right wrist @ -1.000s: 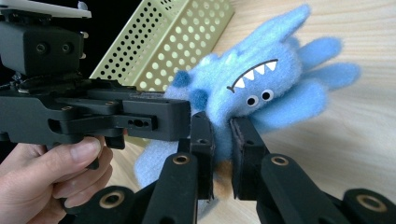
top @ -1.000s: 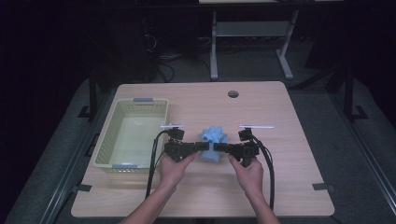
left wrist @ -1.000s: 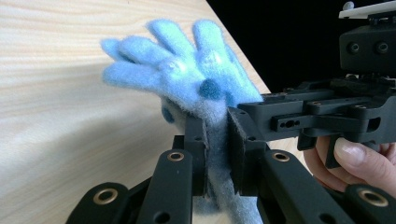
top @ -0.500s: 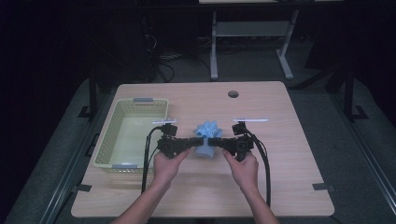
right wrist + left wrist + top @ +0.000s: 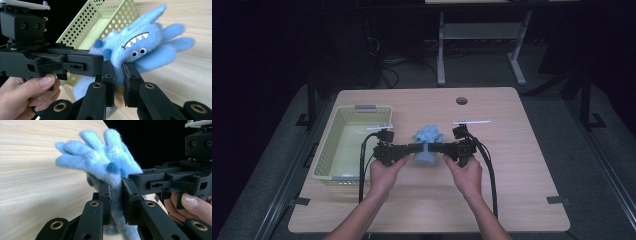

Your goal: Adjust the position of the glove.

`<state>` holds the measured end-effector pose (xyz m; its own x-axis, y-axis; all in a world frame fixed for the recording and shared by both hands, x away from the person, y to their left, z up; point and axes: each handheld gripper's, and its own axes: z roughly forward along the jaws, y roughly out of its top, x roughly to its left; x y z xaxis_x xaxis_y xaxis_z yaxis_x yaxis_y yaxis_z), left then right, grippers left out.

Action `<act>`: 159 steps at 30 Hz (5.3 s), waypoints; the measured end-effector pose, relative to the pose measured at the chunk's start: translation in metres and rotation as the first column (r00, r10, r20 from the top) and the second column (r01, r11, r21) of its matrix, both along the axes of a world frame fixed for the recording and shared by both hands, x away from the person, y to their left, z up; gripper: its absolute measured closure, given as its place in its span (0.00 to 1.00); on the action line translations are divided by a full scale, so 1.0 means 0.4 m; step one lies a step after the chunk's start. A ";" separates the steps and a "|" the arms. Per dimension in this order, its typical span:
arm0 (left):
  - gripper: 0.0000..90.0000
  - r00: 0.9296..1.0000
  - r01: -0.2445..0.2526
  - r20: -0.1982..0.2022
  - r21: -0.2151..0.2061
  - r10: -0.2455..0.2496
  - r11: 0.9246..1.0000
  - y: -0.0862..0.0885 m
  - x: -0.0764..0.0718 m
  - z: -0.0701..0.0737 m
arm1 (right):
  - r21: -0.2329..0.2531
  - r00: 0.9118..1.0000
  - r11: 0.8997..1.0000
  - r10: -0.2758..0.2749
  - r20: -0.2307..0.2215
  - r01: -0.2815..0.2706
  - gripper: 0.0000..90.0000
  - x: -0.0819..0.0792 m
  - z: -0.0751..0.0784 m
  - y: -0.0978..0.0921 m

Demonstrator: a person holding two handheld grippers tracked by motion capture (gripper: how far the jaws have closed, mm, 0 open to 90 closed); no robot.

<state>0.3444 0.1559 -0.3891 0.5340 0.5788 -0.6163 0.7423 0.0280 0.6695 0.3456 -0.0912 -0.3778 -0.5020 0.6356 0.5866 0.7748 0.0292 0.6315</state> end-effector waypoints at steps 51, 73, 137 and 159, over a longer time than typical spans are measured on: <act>0.87 0.994 -0.101 0.038 -0.023 0.102 0.995 0.224 0.008 0.062 | -0.001 0.993 0.994 0.113 0.042 -0.113 0.91 0.072 0.070 0.223; 0.89 0.989 -0.144 0.037 -0.028 0.145 0.989 0.324 0.007 0.072 | 0.004 0.987 0.988 0.157 0.041 -0.157 0.91 0.099 0.083 0.326; 0.91 0.966 0.021 -0.243 0.430 0.093 0.902 0.338 0.138 -0.068 | -0.157 0.988 0.976 0.151 -0.006 -0.151 0.82 0.135 -0.012 0.445; 0.89 0.971 0.110 -0.239 0.489 0.011 0.865 0.302 0.155 -0.068 | -0.140 0.991 0.981 0.134 0.013 -0.131 0.81 0.133 0.010 0.403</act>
<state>0.4063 0.2766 -0.4163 0.4513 0.8157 -0.3617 0.8660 -0.3027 0.3979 0.3987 0.0699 -0.3740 -0.5990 0.6369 0.4854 0.7442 0.2190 0.6310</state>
